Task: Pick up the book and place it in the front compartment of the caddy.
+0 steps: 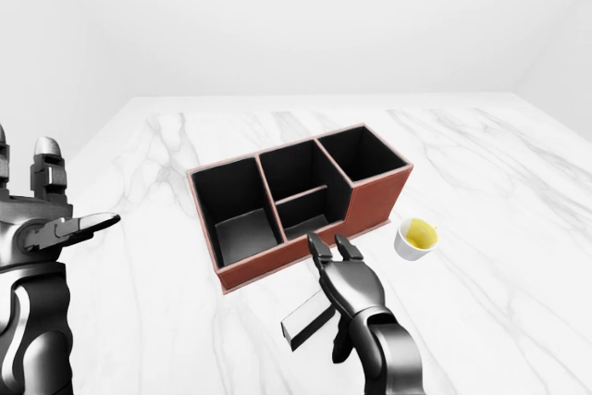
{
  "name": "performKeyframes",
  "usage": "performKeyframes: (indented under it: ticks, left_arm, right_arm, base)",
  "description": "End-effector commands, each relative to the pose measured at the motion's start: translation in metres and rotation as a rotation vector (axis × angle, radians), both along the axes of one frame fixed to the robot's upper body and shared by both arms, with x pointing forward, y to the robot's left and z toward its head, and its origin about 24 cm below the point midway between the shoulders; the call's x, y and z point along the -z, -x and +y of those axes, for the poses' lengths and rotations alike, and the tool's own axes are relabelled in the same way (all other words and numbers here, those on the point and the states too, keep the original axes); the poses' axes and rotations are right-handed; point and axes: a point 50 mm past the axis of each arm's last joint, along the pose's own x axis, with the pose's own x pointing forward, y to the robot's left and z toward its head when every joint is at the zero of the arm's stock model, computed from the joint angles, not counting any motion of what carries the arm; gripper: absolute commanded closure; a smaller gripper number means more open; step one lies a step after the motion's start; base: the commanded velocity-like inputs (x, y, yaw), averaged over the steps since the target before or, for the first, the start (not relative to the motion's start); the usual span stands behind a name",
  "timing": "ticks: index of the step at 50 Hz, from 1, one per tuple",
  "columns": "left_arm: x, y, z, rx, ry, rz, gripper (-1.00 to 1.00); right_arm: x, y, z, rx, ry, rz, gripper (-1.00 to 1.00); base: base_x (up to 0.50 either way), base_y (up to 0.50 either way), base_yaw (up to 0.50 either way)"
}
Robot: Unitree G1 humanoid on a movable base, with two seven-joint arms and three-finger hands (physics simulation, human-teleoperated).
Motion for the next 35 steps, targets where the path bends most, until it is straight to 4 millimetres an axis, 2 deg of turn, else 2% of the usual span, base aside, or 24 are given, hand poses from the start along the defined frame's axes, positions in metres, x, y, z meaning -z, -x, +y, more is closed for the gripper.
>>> performKeyframes:
  ticks: [1, 19, 35]
  left_arm:
    - [-0.001, 0.001, 0.0, -0.001, -0.001, -0.006, -1.0]
    - [-0.002, 0.001, 0.0, 0.0, -0.001, -0.009, -1.0]
    - [-0.002, 0.001, 0.0, 0.001, 0.003, -0.011, -1.0]
  right_arm:
    - [0.002, -0.004, 0.002, -0.006, 0.05, 0.0, -0.98]
    - [-0.005, -0.016, 0.016, -0.036, 0.115, -0.054, -0.98]
    - [0.005, -0.02, 0.031, -0.092, 0.118, -0.019, -0.98]
  base:
    - [0.0, 0.0, 0.0]
    - [0.0, 0.0, 0.0]
    - [0.0, 0.0, 0.0]
